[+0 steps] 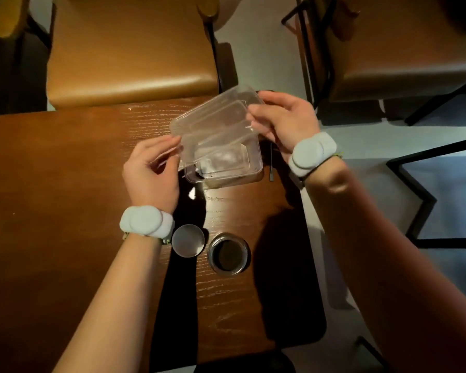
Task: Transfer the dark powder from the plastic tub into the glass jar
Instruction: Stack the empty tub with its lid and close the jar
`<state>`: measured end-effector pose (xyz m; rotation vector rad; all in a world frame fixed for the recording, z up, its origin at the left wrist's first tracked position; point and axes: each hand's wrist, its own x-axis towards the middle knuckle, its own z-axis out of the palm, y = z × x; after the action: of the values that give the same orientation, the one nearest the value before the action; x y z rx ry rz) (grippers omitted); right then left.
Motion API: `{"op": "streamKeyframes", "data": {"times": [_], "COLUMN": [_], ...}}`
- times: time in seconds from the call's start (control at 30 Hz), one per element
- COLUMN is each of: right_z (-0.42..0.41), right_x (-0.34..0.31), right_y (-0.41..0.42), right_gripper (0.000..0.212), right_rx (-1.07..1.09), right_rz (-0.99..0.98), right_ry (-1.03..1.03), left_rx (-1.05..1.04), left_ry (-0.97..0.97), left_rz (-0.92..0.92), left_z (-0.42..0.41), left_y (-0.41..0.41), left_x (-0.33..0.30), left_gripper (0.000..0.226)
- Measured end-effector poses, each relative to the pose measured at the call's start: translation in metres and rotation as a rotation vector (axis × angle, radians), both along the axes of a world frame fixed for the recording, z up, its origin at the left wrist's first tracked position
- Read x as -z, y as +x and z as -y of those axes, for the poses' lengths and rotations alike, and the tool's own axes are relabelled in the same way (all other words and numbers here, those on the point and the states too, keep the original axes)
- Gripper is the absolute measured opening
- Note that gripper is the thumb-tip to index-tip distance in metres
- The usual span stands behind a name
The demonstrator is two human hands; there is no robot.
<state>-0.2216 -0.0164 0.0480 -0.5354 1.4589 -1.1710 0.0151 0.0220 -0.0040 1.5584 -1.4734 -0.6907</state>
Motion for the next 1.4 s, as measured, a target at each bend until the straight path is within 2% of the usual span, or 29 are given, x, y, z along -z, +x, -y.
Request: {"op": "streamKeyframes", "data": {"times": [0.1, 0.2, 0.3, 0.53, 0.67, 0.8, 0.97, 1.13, 1.23, 1.3, 1.4], "right_z": [-0.018, -0.029, -0.03, -0.032, -0.041, -0.042, -0.034, -0.025, -0.021, -0.023, -0.027], "right_x": [0.027, 0.049, 0.058, 0.069, 0.079, 0.088, 0.088, 0.095, 0.092, 0.091, 0.091], "right_y": [-0.005, -0.008, -0.008, -0.006, 0.0, 0.004, 0.003, -0.003, -0.005, -0.004, -0.002], "right_gripper": [0.043, 0.039, 0.033, 0.022, 0.016, 0.026, 0.016, 0.014, 0.014, 0.021, 0.033], "right_rx": [0.017, -0.043, -0.064, -0.092, -0.121, -0.232, -0.173, -0.181, -0.238, -0.264, -0.259], "right_rz": [-0.123, -0.319, -0.517, -0.639, -0.691, -0.891, -0.839, -0.777, -0.773, -0.757, -0.711], "right_ry": [0.051, -0.011, -0.024, 0.031, 0.065, 0.026, 0.058, 0.106, 0.117, 0.099, 0.055], "left_rx": [-0.161, -0.196, -0.127, -0.072, -0.022, 0.018, 0.068, 0.011, -0.048, -0.033, 0.105], "left_ry": [0.226, 0.286, 0.269, 0.277, 0.206, 0.267, 0.353, 0.427, 0.517, 0.508, 0.439], "left_rz": [-0.304, -0.343, -0.194, 0.077, 0.275, 0.399, 0.459, 0.341, 0.181, 0.127, 0.244], "left_z": [0.007, 0.012, 0.013, 0.015, 0.011, 0.019, 0.03, 0.03, 0.024, 0.018, 0.014], "left_y": [-0.01, -0.013, -0.017, -0.009, -0.008, -0.008, -0.007, -0.006, -0.001, 0.002, 0.003], "left_x": [0.01, 0.012, 0.01, 0.013, 0.019, 0.029, 0.031, 0.026, 0.026, 0.03, 0.04], "left_gripper": [0.032, 0.034, 0.029, 0.025, 0.027, 0.027, 0.028, 0.027, 0.041, 0.055, 0.058]}}
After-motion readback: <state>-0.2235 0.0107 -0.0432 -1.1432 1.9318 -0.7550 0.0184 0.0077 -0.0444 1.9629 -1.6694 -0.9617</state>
